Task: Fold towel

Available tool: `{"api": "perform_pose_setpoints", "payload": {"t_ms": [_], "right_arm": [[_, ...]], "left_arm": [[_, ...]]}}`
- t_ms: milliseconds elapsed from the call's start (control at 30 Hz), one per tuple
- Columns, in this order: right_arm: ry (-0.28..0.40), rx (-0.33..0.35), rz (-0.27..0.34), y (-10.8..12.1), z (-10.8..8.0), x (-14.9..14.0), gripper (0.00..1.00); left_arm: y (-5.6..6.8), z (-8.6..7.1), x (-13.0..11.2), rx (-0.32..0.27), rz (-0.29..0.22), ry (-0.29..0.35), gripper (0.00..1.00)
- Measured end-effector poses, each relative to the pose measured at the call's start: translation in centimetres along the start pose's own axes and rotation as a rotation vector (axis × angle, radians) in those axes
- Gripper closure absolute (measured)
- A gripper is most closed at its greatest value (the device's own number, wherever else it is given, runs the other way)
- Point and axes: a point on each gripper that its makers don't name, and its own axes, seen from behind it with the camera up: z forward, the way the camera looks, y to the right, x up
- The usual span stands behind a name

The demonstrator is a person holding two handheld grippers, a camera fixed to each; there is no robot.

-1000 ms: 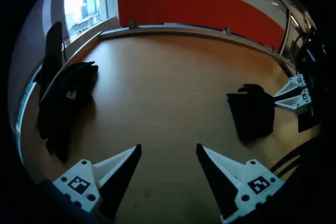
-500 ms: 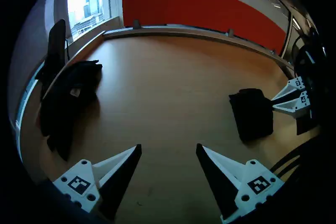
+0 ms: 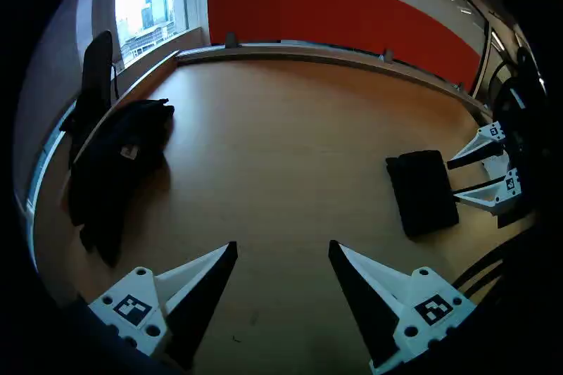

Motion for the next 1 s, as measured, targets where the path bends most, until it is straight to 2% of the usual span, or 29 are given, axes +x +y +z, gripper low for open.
{"api": "perform_pose_setpoints", "payload": {"t_ms": [133,400,1000], "right_arm": [[-0.008,-0.008,0.023,0.1,-0.2,-0.5,0.23],[-0.018,-0.027,0.068,0.4,-0.8,-2.2,0.22],[-0.101,-0.051,0.15,0.2,-1.9,-8.6,0.22]], "left_arm": [[-0.1,0.0,0.0,0.002,-0.001,0.001,0.03],[0.0,-0.1,0.1,0.004,-0.001,0.004,0.03],[-0.1,-0.1,0.4,0.005,0.011,0.006,0.03]]}}
